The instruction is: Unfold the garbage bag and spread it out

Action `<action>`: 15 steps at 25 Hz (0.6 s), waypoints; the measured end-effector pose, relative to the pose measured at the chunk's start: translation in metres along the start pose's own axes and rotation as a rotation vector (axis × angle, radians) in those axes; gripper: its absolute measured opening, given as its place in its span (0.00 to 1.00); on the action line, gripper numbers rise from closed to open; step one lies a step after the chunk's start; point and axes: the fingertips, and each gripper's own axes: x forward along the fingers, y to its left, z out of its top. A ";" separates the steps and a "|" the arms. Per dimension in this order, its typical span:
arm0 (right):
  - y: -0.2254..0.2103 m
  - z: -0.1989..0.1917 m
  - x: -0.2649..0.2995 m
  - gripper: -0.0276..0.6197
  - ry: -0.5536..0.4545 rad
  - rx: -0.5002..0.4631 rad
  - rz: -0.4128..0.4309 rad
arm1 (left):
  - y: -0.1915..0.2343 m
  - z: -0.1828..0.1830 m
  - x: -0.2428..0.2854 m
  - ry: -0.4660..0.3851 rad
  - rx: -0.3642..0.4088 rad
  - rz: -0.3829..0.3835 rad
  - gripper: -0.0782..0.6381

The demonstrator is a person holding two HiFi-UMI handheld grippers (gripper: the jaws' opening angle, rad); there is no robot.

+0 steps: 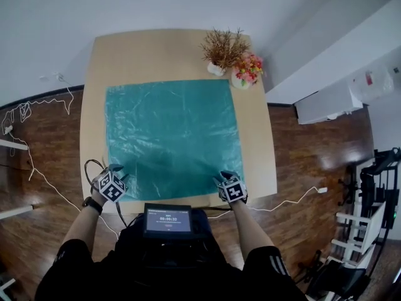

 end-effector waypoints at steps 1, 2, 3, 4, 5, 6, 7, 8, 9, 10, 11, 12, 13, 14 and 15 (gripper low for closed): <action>-0.002 -0.004 0.001 0.35 0.011 0.000 -0.007 | -0.007 -0.007 0.003 0.008 -0.014 -0.014 0.32; -0.002 -0.007 0.001 0.35 0.022 0.001 -0.012 | -0.013 -0.014 0.006 0.019 -0.026 -0.026 0.32; -0.003 -0.011 0.002 0.35 0.038 0.008 -0.018 | -0.017 -0.022 0.009 0.034 -0.032 -0.035 0.32; -0.005 -0.017 0.004 0.35 0.058 0.019 -0.025 | -0.021 -0.030 0.012 0.052 -0.029 -0.041 0.32; -0.007 -0.024 0.005 0.35 0.077 0.031 -0.032 | -0.022 -0.038 0.015 0.073 -0.018 -0.041 0.32; -0.007 -0.029 0.007 0.35 0.092 0.041 -0.038 | -0.023 -0.045 0.018 0.093 -0.003 -0.038 0.32; -0.008 -0.033 0.008 0.35 0.099 0.049 -0.045 | -0.023 -0.052 0.022 0.108 0.014 -0.035 0.32; -0.007 -0.036 0.009 0.35 0.099 0.058 -0.053 | -0.022 -0.057 0.025 0.116 0.026 -0.034 0.32; -0.006 -0.038 0.009 0.35 0.096 0.068 -0.061 | -0.021 -0.059 0.027 0.115 0.032 -0.036 0.32; -0.005 -0.039 0.008 0.35 0.092 0.076 -0.068 | -0.019 -0.059 0.028 0.108 0.029 -0.039 0.32; -0.002 -0.040 0.007 0.35 0.089 0.083 -0.071 | -0.015 -0.060 0.028 0.103 0.026 -0.040 0.32; 0.000 -0.039 0.007 0.35 0.085 0.089 -0.073 | -0.012 -0.061 0.028 0.103 0.029 -0.042 0.32; 0.001 -0.038 0.007 0.35 0.078 0.094 -0.074 | -0.009 -0.062 0.030 0.104 0.037 -0.046 0.32; 0.001 -0.037 0.008 0.35 0.069 0.099 -0.075 | -0.007 -0.063 0.031 0.104 0.047 -0.051 0.32; 0.001 -0.036 0.009 0.35 0.063 0.102 -0.077 | -0.005 -0.063 0.032 0.103 0.053 -0.055 0.32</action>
